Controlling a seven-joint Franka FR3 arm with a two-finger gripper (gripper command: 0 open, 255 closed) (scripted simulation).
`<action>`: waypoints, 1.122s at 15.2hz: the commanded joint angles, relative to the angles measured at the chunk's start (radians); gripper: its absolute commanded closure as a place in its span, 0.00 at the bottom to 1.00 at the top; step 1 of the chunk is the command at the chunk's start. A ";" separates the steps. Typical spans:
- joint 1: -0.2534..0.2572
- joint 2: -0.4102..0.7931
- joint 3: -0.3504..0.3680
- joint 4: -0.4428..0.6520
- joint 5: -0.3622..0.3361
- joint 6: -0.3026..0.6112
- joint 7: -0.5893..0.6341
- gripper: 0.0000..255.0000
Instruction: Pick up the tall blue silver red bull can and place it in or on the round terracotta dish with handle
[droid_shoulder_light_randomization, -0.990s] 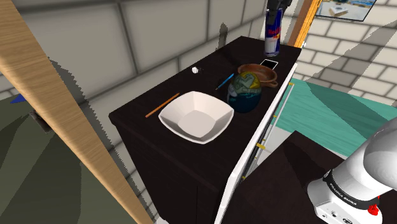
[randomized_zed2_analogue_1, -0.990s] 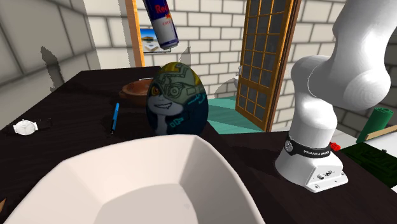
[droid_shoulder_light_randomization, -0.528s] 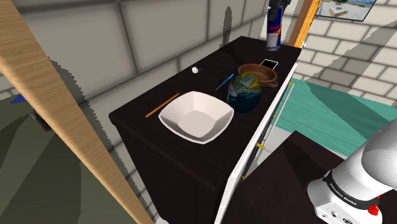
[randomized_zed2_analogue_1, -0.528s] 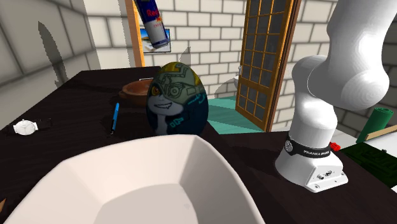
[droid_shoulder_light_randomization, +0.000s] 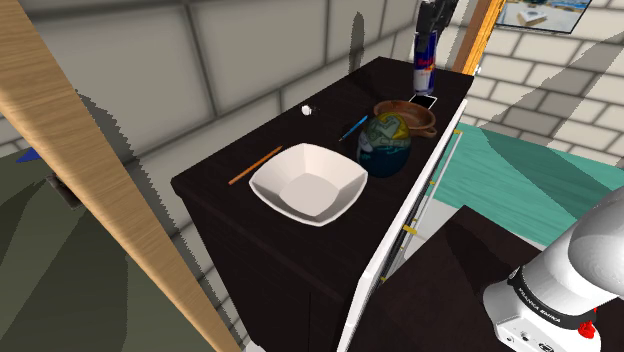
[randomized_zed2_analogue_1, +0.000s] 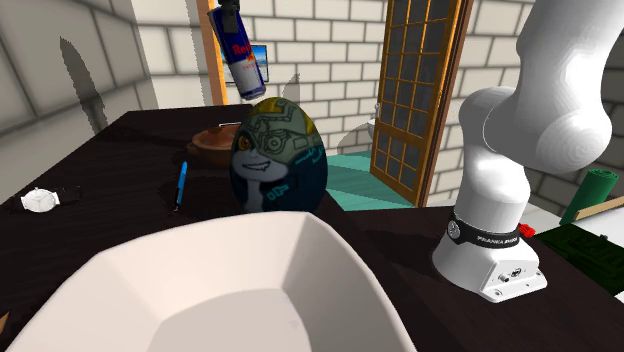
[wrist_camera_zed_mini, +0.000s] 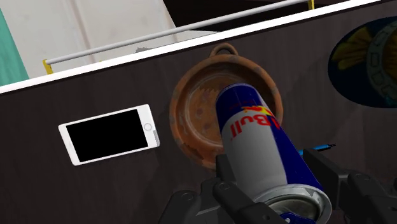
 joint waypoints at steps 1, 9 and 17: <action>-0.001 -0.008 -0.001 -0.034 -0.001 0.028 -0.002 1.00; -0.002 -0.028 -0.001 -0.164 -0.003 0.137 0.000 1.00; -0.002 -0.031 -0.002 -0.198 -0.003 0.169 0.000 1.00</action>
